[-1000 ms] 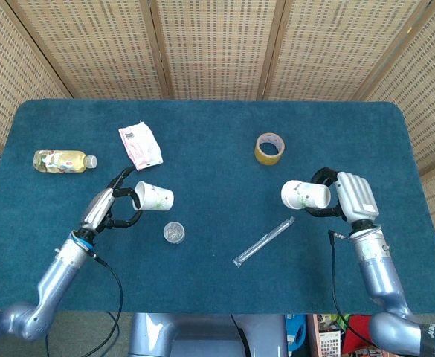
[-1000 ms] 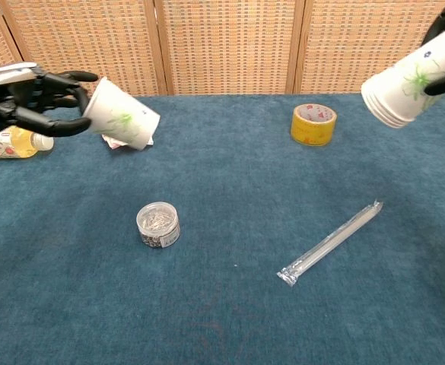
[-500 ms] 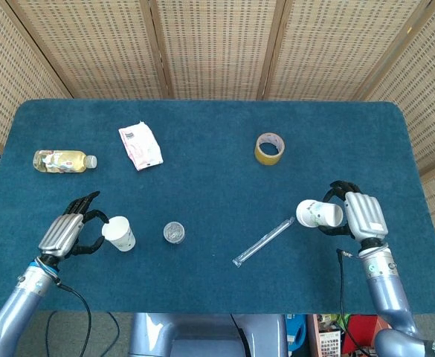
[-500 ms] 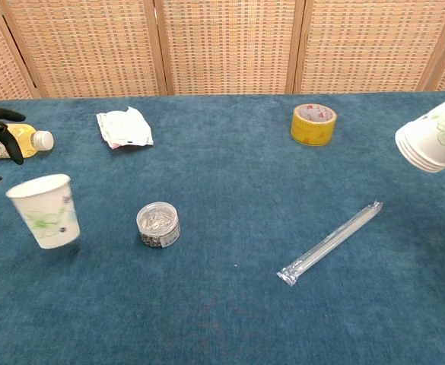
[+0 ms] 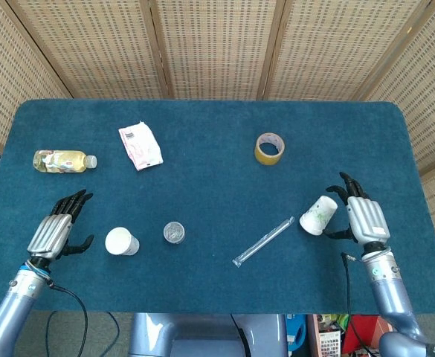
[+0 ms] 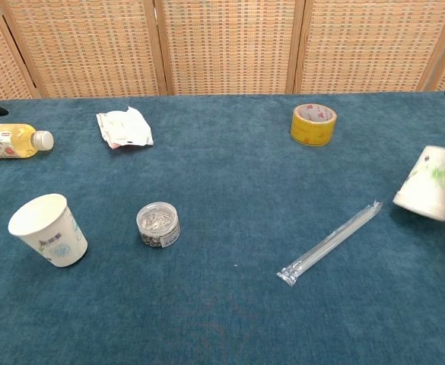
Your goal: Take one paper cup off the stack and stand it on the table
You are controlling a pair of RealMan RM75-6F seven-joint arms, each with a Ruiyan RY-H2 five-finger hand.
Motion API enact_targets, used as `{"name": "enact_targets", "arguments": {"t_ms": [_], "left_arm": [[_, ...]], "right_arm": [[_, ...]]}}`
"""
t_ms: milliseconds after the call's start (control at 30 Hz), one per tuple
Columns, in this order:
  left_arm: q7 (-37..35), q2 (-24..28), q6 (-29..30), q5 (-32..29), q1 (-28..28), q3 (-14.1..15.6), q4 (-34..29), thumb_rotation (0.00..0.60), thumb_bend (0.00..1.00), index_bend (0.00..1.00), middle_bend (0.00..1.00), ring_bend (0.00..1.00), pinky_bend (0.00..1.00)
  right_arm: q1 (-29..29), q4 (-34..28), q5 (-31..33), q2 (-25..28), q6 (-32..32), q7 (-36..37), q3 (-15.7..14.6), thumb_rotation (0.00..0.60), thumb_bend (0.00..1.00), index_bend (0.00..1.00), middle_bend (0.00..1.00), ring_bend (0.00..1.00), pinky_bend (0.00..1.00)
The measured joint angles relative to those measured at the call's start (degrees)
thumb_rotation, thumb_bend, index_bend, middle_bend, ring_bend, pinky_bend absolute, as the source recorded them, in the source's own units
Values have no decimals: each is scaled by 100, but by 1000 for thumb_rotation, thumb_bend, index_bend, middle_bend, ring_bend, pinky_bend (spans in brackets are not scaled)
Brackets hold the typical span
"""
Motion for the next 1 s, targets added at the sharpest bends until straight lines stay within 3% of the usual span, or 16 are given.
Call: {"name": "enact_targets", "arguments": {"t_ms": [267, 633, 1000], "left_arm": [[188, 136, 531, 491, 314, 135, 142, 600, 308, 0, 0, 0, 0], [109, -96, 1849, 1438, 1234, 474, 1301, 600, 307, 0, 0, 0, 0], [50, -433, 2057, 1537, 1687, 571, 1777, 600, 307, 0, 0, 0, 0]], "right_arm": [[-303, 454, -695, -21, 412, -22, -156, 600, 146, 206, 0, 0, 99], [-1092, 1698, -1605, -415, 1288, 328, -457, 600, 144, 199, 0, 0, 88], [-1535, 2148, -1994, -702, 1652, 574, -485, 600, 144, 199, 0, 0, 83]]}}
